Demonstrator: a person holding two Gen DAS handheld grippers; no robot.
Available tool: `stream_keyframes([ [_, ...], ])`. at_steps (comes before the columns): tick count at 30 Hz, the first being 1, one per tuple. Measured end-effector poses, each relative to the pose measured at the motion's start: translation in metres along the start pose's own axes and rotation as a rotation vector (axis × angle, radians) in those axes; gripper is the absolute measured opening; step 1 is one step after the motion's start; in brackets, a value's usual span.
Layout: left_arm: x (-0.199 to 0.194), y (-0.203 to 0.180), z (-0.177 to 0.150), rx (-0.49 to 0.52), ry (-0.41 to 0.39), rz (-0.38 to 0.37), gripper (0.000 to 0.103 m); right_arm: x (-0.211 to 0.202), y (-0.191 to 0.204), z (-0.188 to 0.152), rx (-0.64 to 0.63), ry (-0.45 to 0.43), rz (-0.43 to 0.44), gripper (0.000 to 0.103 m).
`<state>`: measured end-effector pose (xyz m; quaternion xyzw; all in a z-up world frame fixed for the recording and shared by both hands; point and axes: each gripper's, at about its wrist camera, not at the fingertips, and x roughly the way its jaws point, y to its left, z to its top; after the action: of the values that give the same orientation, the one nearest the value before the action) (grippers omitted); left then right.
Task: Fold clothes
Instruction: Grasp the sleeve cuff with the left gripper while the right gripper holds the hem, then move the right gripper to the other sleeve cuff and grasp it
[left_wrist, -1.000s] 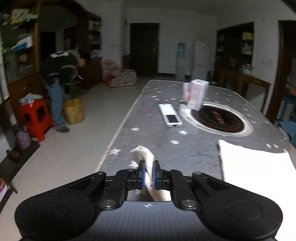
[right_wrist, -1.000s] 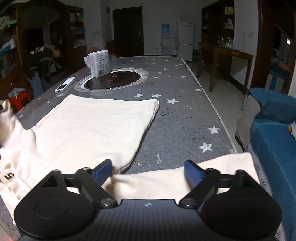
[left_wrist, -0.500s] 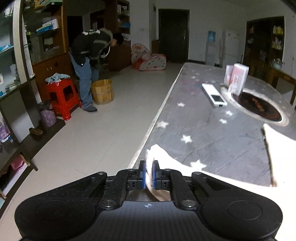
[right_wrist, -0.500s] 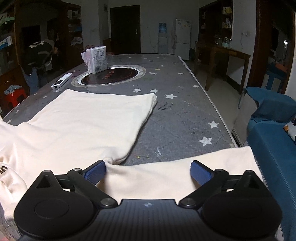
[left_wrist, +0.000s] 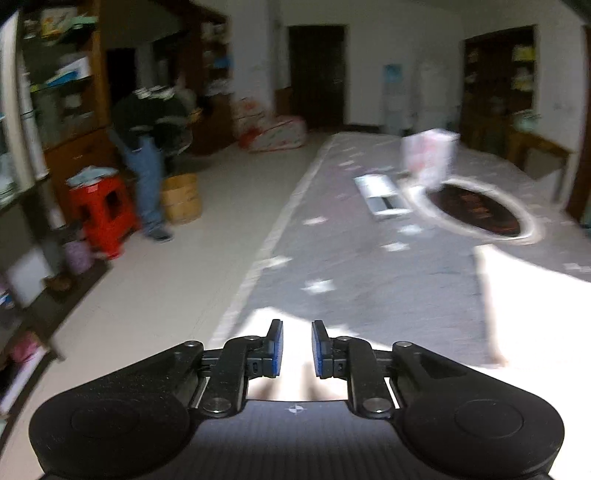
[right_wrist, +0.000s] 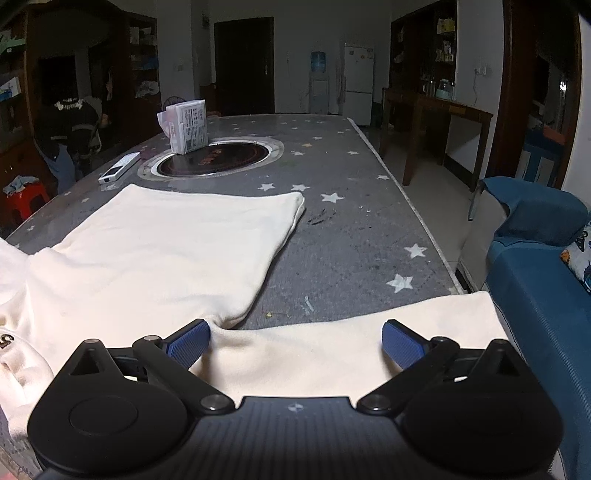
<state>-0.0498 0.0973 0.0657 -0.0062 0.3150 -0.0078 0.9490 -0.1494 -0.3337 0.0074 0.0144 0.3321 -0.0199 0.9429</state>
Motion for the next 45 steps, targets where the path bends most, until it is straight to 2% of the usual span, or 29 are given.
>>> stream_keyframes([
  [4, -0.012, -0.047, 0.0, 0.048, -0.012, -0.224, 0.016, -0.002, -0.002, 0.0, 0.009, -0.01, -0.003, 0.103],
  [6, -0.008, -0.066, -0.002, 0.048, 0.014, -0.325, 0.014, -0.003, -0.003, -0.002, 0.01, -0.012, -0.004, 0.103],
  [9, 0.005, -0.094, -0.009, 0.091, 0.044, -0.422, 0.013, -0.004, -0.006, -0.004, 0.014, -0.01, -0.013, 0.103],
  [12, 0.02, -0.11, -0.017, 0.119, 0.082, -0.418, 0.013, -0.006, -0.012, -0.007, 0.02, -0.003, -0.03, 0.103],
  [18, 0.042, -0.103, -0.026, 0.104, 0.146, -0.329, 0.012, -0.009, -0.024, -0.012, 0.034, 0.009, -0.059, 0.103],
  [27, 0.04, -0.108, -0.03, 0.155, 0.123, -0.288, 0.013, -0.006, -0.027, -0.006, 0.085, -0.005, -0.018, 0.103],
  [31, 0.043, -0.108, -0.029, 0.161, 0.124, -0.284, 0.013, 0.004, -0.009, 0.012, 0.016, -0.023, 0.04, 0.098],
  [36, 0.043, -0.109, -0.029, 0.16, 0.125, -0.273, 0.013, 0.045, 0.0, 0.053, 0.018, 0.042, 0.147, 0.072],
  [37, 0.043, -0.109, -0.029, 0.161, 0.124, -0.271, 0.013, 0.055, -0.001, 0.06, 0.026, 0.058, 0.146, 0.066],
  [39, 0.043, -0.109, -0.029, 0.166, 0.122, -0.269, 0.013, 0.076, -0.004, 0.073, 0.036, 0.082, 0.134, 0.064],
  [42, 0.044, -0.109, -0.029, 0.16, 0.122, -0.26, 0.013, 0.105, -0.006, 0.087, 0.027, 0.113, 0.104, 0.052],
  [45, 0.046, -0.108, -0.027, 0.157, 0.117, -0.237, 0.013, 0.125, -0.005, 0.096, 0.005, 0.111, 0.08, 0.034],
])
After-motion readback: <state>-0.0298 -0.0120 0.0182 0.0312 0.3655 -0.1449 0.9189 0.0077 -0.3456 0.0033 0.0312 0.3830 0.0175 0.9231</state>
